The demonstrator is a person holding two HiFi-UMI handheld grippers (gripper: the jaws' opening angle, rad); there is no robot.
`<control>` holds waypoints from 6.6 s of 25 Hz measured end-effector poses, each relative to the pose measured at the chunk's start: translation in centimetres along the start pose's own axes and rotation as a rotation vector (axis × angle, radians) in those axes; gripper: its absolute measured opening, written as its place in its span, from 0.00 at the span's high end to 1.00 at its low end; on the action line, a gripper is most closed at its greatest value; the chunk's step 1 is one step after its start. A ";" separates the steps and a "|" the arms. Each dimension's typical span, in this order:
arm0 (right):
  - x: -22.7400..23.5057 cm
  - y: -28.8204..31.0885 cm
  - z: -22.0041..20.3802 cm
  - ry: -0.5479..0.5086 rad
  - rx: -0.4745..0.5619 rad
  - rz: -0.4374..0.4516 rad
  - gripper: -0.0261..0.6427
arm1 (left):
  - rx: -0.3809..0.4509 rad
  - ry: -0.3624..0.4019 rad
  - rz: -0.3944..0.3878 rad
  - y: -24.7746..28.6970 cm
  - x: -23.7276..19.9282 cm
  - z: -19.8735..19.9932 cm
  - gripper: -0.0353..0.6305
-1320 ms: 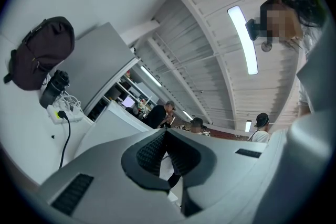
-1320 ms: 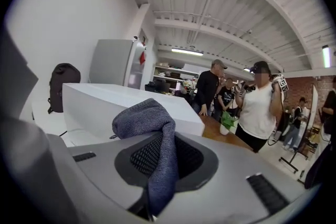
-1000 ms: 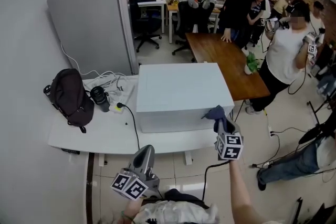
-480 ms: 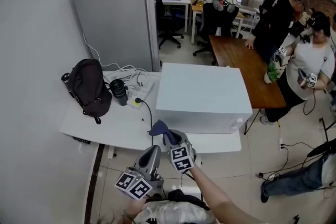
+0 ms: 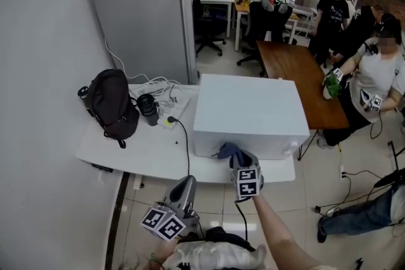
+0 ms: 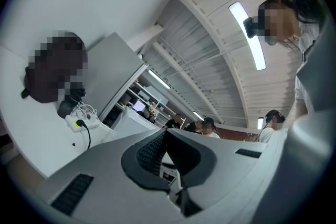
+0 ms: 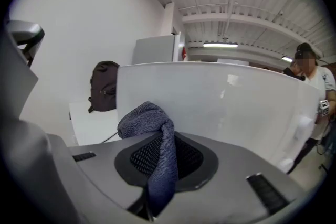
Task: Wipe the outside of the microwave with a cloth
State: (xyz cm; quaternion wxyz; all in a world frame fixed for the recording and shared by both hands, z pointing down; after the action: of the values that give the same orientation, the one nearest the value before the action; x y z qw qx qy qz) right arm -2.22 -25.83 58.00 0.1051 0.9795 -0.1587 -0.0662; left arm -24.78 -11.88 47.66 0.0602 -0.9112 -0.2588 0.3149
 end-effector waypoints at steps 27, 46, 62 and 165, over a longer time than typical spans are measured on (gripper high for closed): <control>-7.0 -1.4 -4.3 0.065 -0.066 0.177 0.84 | -0.020 -0.007 -0.024 0.2 1.0 -1.2 0.97; 4.4 -0.1 -7.2 0.086 -0.203 -0.054 0.84 | -0.021 0.002 -0.003 -0.4 0.7 -0.7 0.97; 19.9 -11.9 -10.7 0.205 -0.237 -0.420 0.84 | -0.091 -0.044 -0.113 1.9 2.7 -2.8 0.97; 36.0 -5.7 -5.0 0.502 0.180 0.118 0.85 | -0.100 0.093 -0.112 22.0 14.9 -17.1 0.97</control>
State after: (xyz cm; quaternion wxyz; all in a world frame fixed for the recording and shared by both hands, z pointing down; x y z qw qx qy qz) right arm 34.20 -31.30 58.10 0.0573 0.9597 -0.1896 0.1993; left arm 5.03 -22.33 47.15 0.0442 -0.9108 -0.3217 0.2551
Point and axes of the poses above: the fingertips, and each gripper's own axes: y forward along the fingers, x to its right, z out of its top, the point moved 6 cm from there along -y, backward along the fingers, and after that the axes turned 9 degrees about x, right-handed, at the moved point
